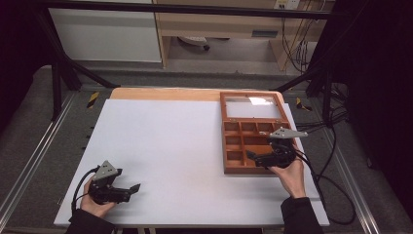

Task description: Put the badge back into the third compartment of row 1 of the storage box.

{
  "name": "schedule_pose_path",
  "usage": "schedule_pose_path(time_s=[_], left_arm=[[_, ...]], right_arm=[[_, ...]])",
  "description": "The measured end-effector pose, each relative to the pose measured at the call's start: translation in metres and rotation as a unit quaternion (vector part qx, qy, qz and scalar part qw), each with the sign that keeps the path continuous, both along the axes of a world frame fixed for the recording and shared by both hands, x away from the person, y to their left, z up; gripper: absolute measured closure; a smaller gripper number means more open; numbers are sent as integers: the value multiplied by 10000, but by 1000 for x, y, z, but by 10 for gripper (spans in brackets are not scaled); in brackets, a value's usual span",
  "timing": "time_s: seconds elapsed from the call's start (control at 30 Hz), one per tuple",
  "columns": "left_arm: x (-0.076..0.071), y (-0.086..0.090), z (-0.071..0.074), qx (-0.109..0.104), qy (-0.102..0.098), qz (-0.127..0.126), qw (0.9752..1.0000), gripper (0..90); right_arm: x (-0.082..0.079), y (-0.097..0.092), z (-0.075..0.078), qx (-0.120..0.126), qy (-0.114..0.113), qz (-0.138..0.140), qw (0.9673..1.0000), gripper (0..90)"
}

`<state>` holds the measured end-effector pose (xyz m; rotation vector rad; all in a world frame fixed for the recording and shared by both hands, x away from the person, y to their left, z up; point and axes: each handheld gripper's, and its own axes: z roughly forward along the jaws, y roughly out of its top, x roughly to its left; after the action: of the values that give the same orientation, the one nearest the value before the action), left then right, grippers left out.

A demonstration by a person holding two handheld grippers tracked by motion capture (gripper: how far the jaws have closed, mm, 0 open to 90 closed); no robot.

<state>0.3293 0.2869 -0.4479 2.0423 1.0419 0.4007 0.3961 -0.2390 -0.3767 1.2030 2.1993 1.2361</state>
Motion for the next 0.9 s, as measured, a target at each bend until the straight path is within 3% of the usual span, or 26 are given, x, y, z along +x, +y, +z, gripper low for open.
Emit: schedule_pose_path(time_s=[0.27, 0.9], left_arm=[[0, 0, 0, 2, -3, -3, 10000, 60], [0, -1, 0, 6, -8, -11, 10000, 60]], right_arm=[[-16, 1, -11, 102, 27, 120, 9999, 6], [-49, -1, -40, 44, 219, 352, 9991, 6]])
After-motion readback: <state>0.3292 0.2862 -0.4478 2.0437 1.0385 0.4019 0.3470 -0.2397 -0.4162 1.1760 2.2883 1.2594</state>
